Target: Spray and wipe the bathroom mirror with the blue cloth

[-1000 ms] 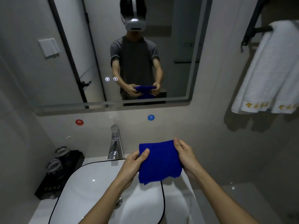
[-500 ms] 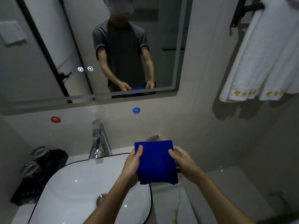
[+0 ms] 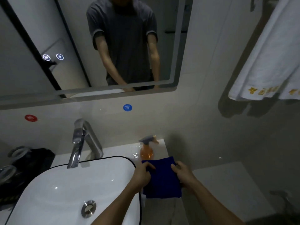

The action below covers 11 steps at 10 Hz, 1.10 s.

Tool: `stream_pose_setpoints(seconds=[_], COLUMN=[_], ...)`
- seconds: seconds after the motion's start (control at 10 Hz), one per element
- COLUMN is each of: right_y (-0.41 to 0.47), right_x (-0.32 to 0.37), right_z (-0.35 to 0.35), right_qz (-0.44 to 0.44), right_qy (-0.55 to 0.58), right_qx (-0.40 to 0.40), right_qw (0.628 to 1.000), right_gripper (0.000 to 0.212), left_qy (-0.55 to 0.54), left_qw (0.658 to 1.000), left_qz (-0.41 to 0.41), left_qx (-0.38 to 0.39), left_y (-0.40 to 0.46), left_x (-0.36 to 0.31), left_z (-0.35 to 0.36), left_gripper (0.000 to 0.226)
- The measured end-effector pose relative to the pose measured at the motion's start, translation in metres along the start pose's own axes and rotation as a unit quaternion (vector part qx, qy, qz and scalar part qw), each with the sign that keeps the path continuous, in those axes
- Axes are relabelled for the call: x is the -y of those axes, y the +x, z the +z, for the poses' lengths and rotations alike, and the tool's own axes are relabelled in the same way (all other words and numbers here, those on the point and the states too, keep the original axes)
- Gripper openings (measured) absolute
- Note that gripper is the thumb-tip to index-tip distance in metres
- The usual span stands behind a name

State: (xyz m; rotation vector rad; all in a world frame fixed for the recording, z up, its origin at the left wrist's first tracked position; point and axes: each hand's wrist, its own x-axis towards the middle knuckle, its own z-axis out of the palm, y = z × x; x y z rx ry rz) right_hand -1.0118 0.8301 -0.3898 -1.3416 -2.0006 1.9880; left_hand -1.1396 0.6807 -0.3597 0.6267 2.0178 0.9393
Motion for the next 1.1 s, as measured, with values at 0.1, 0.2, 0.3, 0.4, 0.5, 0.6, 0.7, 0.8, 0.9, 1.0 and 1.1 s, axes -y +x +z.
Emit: stream_pose_setpoints(seconds=[0.1,0.2,0.3,0.4,0.5,0.6,0.7,0.8,0.9,1.0,1.1], right_y=[0.026,0.048,0.062,0.074,0.083,0.091,0.094,0.099,0.095,0.096,0.087], right_x=[-0.005,-0.009,-0.008,-0.013,-0.016,-0.021,-0.019,-0.020,-0.017,-0.021,-0.015], right_z=[0.002,0.006,0.008,0.011,0.012,0.015,0.016,0.016,0.014,0.013,0.011], right_qz=[0.028,0.064,0.080,0.095,0.096,0.093,0.099,0.099,0.108,0.111,0.089], right_qy=[0.024,0.012,-0.023,-0.043,-0.063,-0.099,-0.117,-0.144,-0.159,-0.153,-0.137], right_qx=[0.008,0.002,0.017,0.019,0.009,-0.003,0.001,-0.002,-0.001,0.007,-0.009], right_qw=[0.999,0.998,0.996,0.994,0.993,0.991,0.988,0.985,0.981,0.982,0.987], right_gripper=[0.026,0.030,0.031,0.038,0.036,0.032,0.033,0.034,0.035,0.036,0.033], left_qy=[0.094,0.137,0.165,0.183,0.191,0.190,0.186,0.194,0.200,0.201,0.177], left_qw=[0.995,0.987,0.979,0.973,0.967,0.963,0.960,0.958,0.956,0.958,0.965], left_qz=[-0.035,-0.083,-0.111,-0.132,-0.159,-0.185,-0.203,-0.209,-0.209,-0.199,-0.186], left_qx=[0.008,0.032,0.044,0.048,0.050,0.048,0.051,0.043,0.045,0.047,0.044], left_y=[0.026,0.048,0.067,0.080,0.090,0.095,0.099,0.104,0.103,0.102,0.094], left_x=[0.005,0.005,0.005,0.011,0.014,0.016,0.017,0.021,0.019,0.017,0.011], left_z=[0.006,0.007,0.008,0.012,0.016,0.020,0.023,0.026,0.026,0.026,0.023], left_gripper=[0.038,0.045,0.040,0.042,0.048,0.049,0.052,0.050,0.049,0.053,0.046])
